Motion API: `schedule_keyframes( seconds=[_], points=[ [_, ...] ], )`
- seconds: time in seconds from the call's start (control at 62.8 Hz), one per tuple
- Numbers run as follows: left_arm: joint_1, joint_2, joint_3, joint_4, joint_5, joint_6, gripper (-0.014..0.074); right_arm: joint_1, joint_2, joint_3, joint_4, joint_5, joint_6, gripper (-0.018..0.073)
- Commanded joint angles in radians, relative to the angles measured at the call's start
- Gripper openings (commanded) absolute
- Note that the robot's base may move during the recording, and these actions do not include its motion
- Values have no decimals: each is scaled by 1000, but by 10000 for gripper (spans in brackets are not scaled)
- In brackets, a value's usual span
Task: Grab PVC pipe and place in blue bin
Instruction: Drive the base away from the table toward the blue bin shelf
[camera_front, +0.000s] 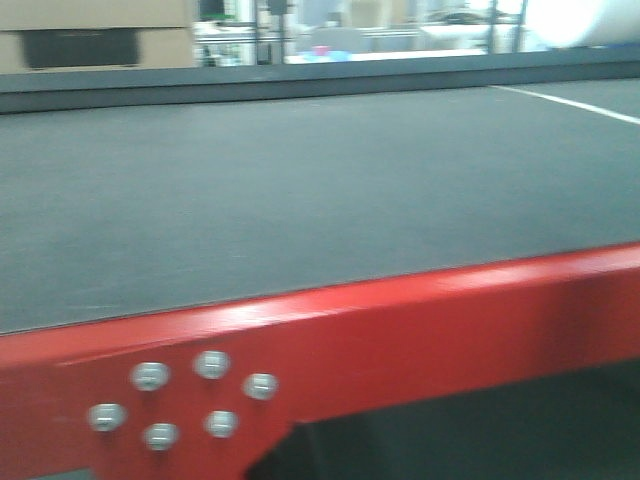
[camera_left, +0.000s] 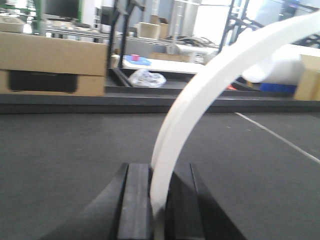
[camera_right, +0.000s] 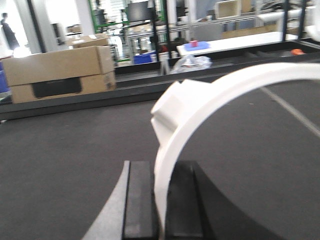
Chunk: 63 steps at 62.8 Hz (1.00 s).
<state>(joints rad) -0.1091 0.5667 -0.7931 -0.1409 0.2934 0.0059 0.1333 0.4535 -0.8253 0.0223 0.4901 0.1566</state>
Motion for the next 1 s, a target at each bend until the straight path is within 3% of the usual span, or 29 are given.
schedule_keyframes(
  seconds=[0.0, 0.987],
  points=[
    [-4, -3, 1, -7, -28, -6, -111, 1, -6, 1, -12, -28, -6, -162],
    [-4, -3, 1, -7, -28, -6, -111, 1, -6, 1, -12, -28, -6, -162]
  ],
)
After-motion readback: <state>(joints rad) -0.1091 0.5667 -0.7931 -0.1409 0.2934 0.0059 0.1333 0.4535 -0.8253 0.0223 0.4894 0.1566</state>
